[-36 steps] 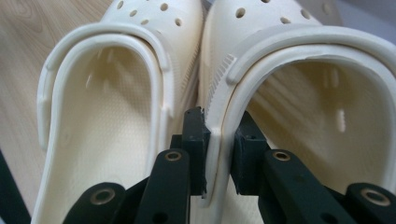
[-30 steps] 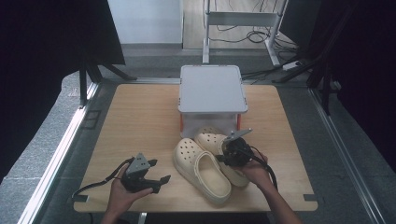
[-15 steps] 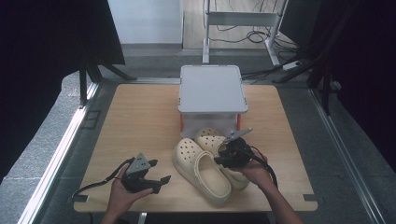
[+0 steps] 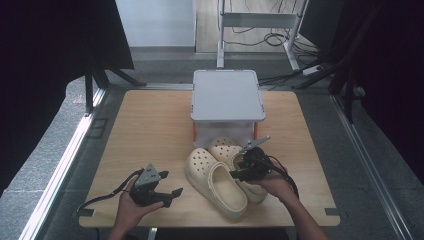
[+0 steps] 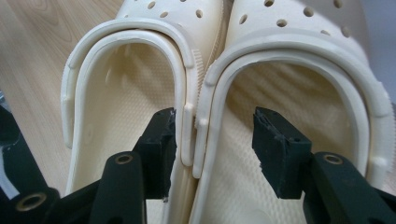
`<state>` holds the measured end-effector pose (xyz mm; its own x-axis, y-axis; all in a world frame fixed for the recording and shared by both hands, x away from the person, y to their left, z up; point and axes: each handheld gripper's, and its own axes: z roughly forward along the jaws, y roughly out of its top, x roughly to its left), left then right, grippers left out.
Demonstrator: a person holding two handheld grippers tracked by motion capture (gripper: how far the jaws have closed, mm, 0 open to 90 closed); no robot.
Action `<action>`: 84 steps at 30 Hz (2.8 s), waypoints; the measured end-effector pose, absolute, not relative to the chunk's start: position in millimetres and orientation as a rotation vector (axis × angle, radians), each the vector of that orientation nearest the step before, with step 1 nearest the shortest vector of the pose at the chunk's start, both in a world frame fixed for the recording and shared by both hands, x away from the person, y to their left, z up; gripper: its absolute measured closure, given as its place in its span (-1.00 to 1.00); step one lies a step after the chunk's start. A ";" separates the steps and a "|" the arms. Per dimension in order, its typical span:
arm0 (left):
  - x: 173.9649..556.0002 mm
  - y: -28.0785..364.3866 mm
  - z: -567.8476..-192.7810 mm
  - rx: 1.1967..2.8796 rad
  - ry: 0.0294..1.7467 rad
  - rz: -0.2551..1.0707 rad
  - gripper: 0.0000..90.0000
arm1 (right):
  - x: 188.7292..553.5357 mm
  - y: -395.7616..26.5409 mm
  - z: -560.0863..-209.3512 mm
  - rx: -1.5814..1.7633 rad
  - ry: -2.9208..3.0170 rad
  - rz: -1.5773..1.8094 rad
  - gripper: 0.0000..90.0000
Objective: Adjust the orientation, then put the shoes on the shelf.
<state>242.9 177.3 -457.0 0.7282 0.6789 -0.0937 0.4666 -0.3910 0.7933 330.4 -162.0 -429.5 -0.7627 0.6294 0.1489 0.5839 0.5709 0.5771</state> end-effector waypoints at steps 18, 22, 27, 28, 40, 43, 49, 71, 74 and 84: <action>242.9 177.1 -457.4 2.061 0.866 0.308 -0.51 | 343.3 -133.8 -443.2 1.068 2.766 0.864 0.04; 242.8 177.5 -456.9 2.059 0.866 0.310 -0.51 | 345.6 -129.1 -446.2 1.068 2.780 0.831 0.08; 242.8 177.4 -457.1 2.058 0.865 0.312 -0.51 | 348.5 -124.7 -449.4 1.078 2.781 0.815 0.23; 242.9 177.3 -457.1 2.059 0.865 0.312 -0.51 | 348.9 -123.4 -450.4 1.077 2.784 0.812 0.27; 242.7 178.3 -456.3 2.057 0.865 0.316 -0.51 | 343.7 -119.0 -449.6 1.062 2.734 0.763 0.45; 242.8 178.5 -456.2 2.057 0.866 0.318 -0.51 | 342.6 -124.1 -445.6 1.044 2.748 0.799 0.46; 242.6 178.7 -455.9 2.056 0.867 0.321 -0.51 | 332.6 -133.6 -429.3 0.976 2.770 0.871 0.46; 243.0 178.7 -456.1 2.058 0.870 0.322 -0.51 | 311.8 -157.6 -379.9 0.824 2.778 1.051 0.46; 242.9 178.6 -456.1 2.055 0.871 0.322 -0.51 | 311.2 -157.4 -375.8 0.810 2.784 1.065 0.46; 243.4 178.2 -456.7 2.060 0.869 0.320 -0.51 | 309.6 -157.6 -362.1 0.785 2.763 1.102 0.46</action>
<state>243.4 178.2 -456.7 0.7253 0.6830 -0.0858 0.4640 -0.3931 0.7938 309.6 -157.6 -362.1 -0.8678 0.4812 0.1239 0.4343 0.6135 0.6595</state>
